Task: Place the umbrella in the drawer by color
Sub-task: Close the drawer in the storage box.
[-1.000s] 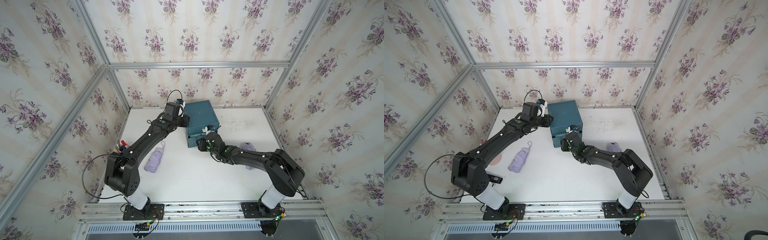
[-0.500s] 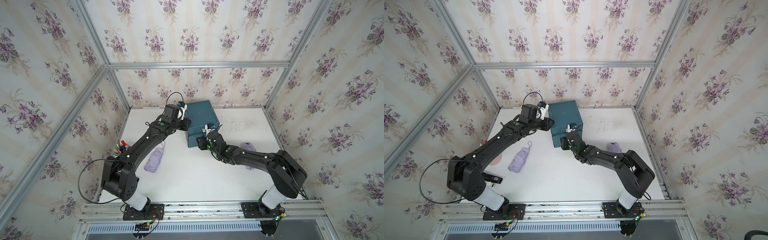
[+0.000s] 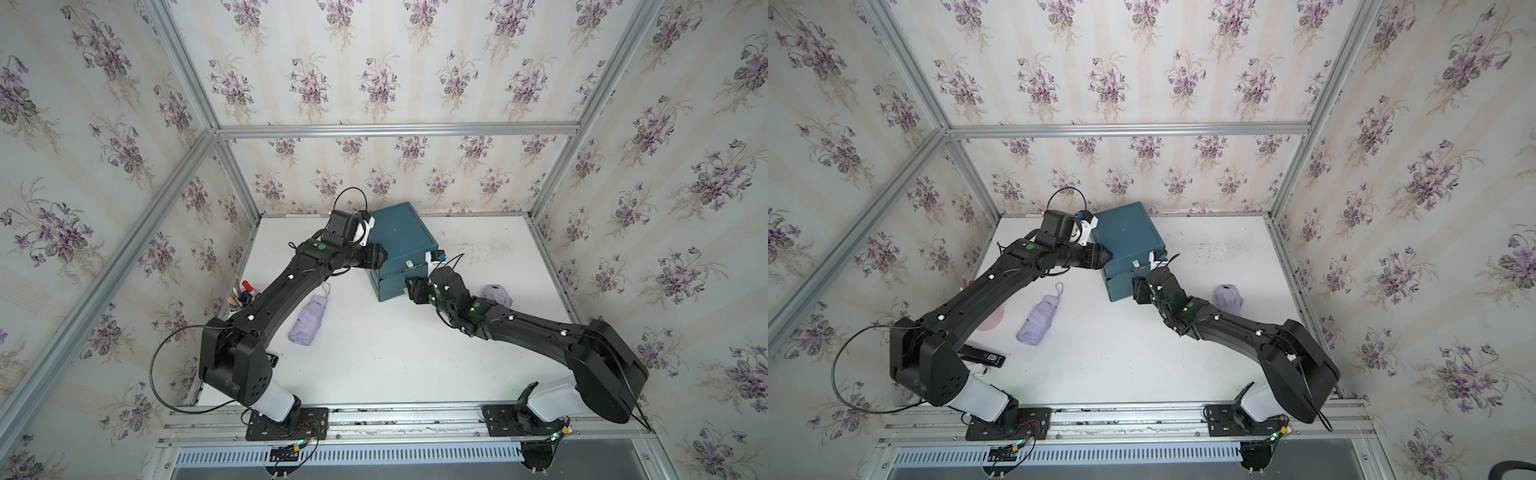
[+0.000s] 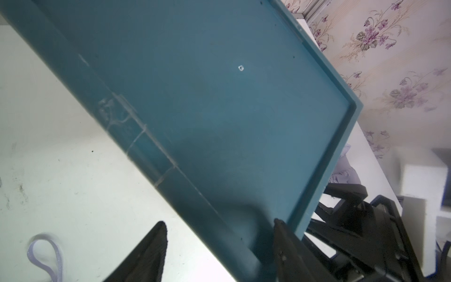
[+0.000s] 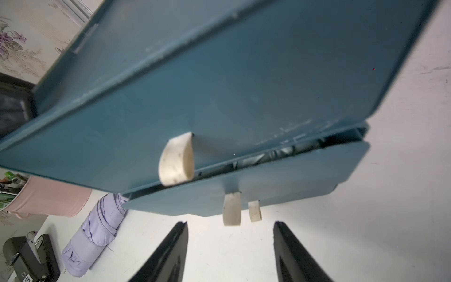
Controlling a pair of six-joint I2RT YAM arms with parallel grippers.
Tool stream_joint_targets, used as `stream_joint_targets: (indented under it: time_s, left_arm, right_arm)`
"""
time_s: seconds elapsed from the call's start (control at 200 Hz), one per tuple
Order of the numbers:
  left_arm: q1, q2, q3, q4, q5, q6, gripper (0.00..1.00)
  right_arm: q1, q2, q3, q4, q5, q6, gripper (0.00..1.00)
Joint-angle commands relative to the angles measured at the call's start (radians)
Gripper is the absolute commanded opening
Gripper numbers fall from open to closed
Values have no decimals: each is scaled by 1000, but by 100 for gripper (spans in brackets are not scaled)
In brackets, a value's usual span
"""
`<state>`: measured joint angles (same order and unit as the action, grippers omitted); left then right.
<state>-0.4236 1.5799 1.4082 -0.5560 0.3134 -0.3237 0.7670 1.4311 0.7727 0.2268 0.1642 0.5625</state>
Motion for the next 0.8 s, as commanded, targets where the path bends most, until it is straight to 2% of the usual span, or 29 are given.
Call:
stream_joint_targets:
  time_s: [0.0, 0.12, 0.2, 0.28, 0.44, 0.54, 0.6, 0.739, 0.799]
  left_arm:
    - [4, 33, 1, -232, -66, -18, 70]
    - [10, 68, 7, -228, -83, -35, 70]
    - [11, 73, -10, -227, -97, -35, 68]
    - [12, 66, -44, -211, -93, -20, 63]
    - [11, 65, -72, -233, -112, 34, 47]
    - [11, 50, -92, -233, -111, 59, 44]
    - [11, 42, -103, -232, -109, 73, 43]
    - [11, 30, -113, -239, -99, 107, 39]
    - [11, 28, -114, -243, -88, 121, 37]
  right_arm:
    - [-30, -25, -39, 81, -140, 104, 51]
    - [-58, 4, -56, 177, -226, 164, 31]
    - [-58, 48, -32, 193, -256, 166, 22]
    - [-61, 83, -20, 223, -269, 171, 19]
    - [-78, 137, -6, 290, -291, 189, 16]
    - [-80, 165, 9, 314, -304, 196, 17]
    - [-80, 176, 16, 316, -311, 198, 21]
    - [-80, 127, -27, 316, -284, 209, 45]
    - [-84, 83, -66, 308, -266, 216, 49]
